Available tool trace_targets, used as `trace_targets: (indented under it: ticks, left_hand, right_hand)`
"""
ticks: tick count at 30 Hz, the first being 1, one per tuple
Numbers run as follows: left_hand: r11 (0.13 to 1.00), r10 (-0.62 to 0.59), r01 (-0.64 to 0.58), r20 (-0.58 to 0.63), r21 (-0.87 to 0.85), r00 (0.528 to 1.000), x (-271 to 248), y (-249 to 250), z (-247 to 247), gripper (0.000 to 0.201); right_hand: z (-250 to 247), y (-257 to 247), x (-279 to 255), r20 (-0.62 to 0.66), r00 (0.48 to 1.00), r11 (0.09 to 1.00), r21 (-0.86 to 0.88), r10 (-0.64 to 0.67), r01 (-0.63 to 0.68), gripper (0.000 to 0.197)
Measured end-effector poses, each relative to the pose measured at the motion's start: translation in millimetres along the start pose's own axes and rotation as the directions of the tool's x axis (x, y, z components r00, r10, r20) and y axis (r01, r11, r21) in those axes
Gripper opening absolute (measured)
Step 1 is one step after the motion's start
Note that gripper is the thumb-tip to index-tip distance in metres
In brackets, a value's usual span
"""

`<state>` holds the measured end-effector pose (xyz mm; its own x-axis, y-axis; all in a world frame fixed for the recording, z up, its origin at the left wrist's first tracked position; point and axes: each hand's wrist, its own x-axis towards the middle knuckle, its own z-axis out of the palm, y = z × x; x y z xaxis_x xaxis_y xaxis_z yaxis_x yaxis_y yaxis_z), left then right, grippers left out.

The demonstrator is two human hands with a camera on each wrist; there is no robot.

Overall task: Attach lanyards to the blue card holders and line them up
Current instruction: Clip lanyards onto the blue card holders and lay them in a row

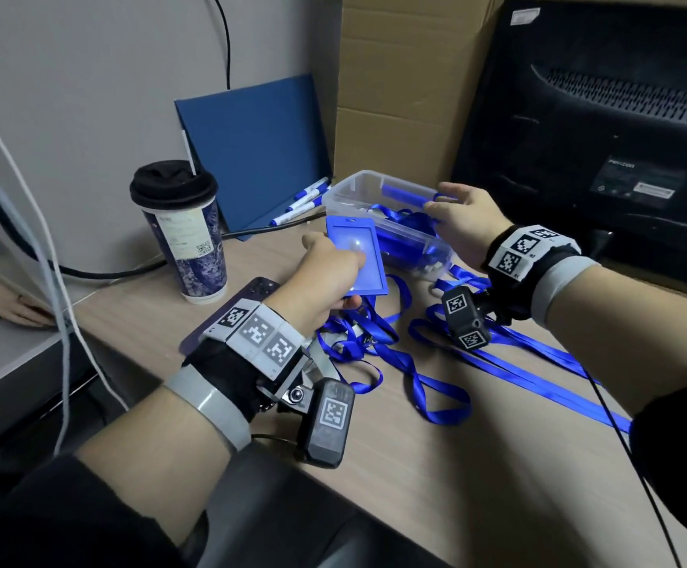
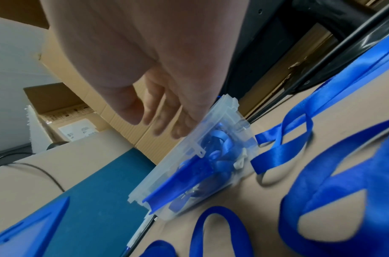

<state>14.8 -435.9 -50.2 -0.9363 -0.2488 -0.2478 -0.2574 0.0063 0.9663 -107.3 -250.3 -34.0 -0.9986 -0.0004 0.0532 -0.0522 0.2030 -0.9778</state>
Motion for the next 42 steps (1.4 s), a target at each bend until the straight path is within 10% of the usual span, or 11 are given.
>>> trace_targets:
  ticks: [6,12,21,28,42]
  left_hand:
    - [0.996,0.041,-0.047,-0.088,-0.070,0.995,-24,7,-30,0.034]
    - [0.998,0.012,-0.019,-0.103,-0.062,0.995,-57,2,-50,0.033]
    - [0.999,-0.011,0.015,-0.083,0.044,0.997,-81,-2,-63,0.052]
    - [0.998,-0.008,0.008,-0.003,0.057,1.000,-94,1,-60,0.045]
    - [0.996,0.015,-0.029,0.154,0.086,0.988,-100,0,-31,0.032]
  right_hand:
    - [7,-15,-54,0.210,0.977,0.996,0.085,-0.040,0.023,0.016]
    - [41,-22,-131,0.552,0.807,0.912,-0.407,0.211,0.040,0.014]
    - [66,-27,-194,0.516,0.716,0.556,-0.803,0.470,0.214,0.052]
    - [59,-8,-200,0.487,0.756,0.609,-0.779,0.436,0.150,0.016]
    - [46,-8,-199,0.516,0.712,0.669,-0.738,0.476,0.087,0.041]
